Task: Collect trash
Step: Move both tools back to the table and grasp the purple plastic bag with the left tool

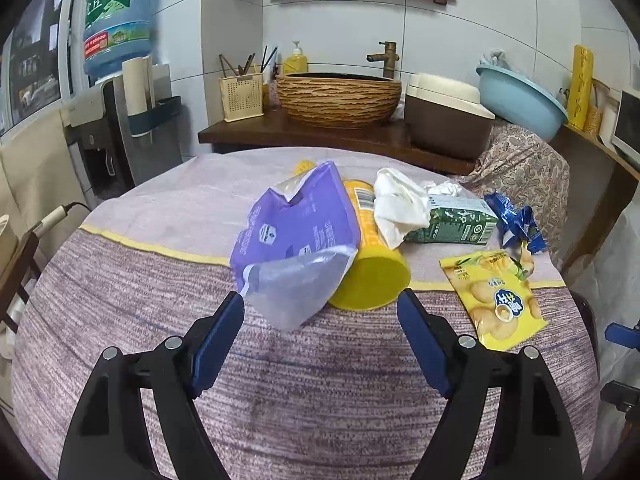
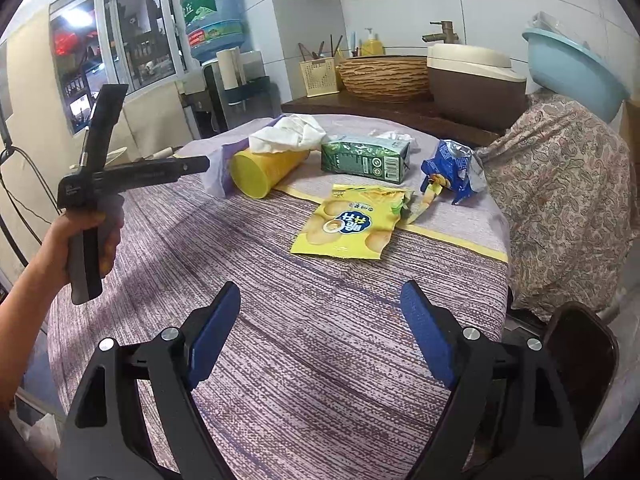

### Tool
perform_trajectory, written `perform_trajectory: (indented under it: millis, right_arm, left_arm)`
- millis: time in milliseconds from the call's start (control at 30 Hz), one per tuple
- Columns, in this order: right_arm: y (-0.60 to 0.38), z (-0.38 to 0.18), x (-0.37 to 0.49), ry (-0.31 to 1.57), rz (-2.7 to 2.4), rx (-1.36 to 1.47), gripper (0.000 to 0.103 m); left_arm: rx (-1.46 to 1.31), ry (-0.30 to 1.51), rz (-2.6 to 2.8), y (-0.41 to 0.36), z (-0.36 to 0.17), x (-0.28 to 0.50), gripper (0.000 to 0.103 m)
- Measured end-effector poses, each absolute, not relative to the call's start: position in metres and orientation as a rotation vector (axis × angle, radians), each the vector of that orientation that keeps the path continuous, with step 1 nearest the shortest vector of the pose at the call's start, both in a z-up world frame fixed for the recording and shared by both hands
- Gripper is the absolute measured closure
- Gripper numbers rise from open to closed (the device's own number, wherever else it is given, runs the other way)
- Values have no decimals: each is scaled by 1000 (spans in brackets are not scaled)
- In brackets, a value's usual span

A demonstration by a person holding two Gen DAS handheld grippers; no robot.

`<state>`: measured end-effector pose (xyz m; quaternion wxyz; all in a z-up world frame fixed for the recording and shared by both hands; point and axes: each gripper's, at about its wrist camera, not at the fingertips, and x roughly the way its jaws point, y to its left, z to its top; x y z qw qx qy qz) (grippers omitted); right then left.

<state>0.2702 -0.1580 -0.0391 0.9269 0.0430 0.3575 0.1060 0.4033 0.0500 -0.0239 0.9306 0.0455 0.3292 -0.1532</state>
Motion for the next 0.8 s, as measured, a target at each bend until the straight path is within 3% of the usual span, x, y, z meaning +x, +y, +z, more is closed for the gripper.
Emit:
perform_trajectory:
  millis: [233,500,600,800]
  right_arm:
    - [-153,-40,275,740,223,76,21]
    - [-152,-44,278,747,215,68,21]
    - [-151,-45,283,748,216,73,21]
    - [-151,-47,295,751,210,80,21]
  left_arm:
    - [164,686,-322,42,-35,426,28]
    - [163,719,-333,54,-46,434,82]
    - [126,698,-295,64,-45,429,92]
    - [24,665,-237,86,-39,411,94]
